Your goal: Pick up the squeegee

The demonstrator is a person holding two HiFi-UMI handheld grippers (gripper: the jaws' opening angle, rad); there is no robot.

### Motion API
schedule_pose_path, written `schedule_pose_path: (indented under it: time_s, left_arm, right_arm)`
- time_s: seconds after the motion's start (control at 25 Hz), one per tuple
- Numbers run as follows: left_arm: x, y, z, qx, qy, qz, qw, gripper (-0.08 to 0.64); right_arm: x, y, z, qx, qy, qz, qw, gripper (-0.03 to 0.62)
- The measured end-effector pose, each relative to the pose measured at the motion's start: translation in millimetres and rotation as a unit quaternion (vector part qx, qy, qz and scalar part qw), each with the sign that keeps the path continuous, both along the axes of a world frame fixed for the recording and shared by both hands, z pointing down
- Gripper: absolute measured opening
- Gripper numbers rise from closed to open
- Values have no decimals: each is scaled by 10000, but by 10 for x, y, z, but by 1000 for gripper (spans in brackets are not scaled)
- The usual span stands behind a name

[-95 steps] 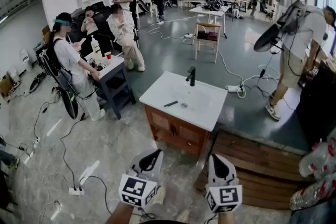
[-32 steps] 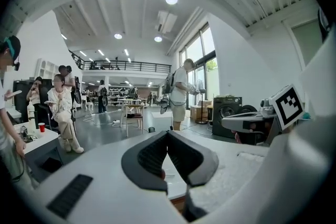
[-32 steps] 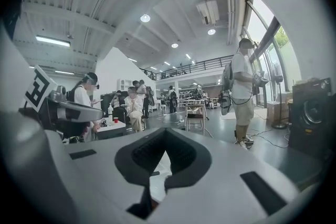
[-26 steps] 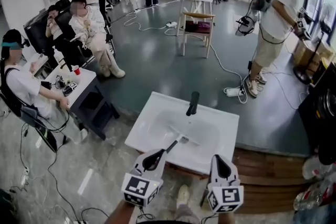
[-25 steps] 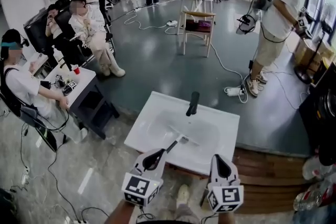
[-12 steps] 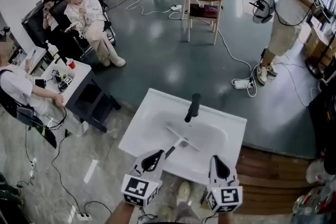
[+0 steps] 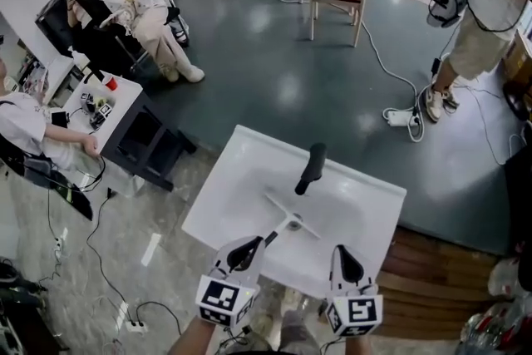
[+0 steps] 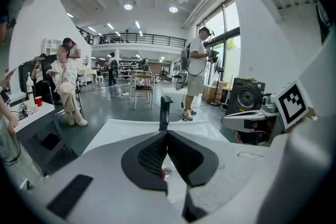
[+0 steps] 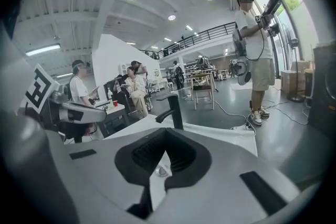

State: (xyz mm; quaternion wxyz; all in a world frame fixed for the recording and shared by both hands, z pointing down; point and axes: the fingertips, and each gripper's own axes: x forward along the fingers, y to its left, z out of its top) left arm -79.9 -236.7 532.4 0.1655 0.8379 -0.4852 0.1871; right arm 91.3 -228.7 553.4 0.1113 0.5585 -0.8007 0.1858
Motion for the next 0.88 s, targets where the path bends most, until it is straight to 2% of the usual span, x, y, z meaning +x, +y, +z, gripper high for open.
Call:
schedule_pose_path:
  time_s: [0.48, 0.68, 0.88]
  left_arm:
    - [90, -303, 601, -432, -243, 180, 9986, 2]
    - [127, -300, 881, -873, -282, 380, 9951, 5]
    - [230, -292, 1164, -1266, -497, 699, 9882, 104]
  right_arm:
    - [-15, -308, 451, -298, -80, -49, 9995, -2]
    - [-5, -323, 515, -409, -98, -19, 9991, -2]
    - [54, -319, 591, -488, -119, 6, 9987, -2]
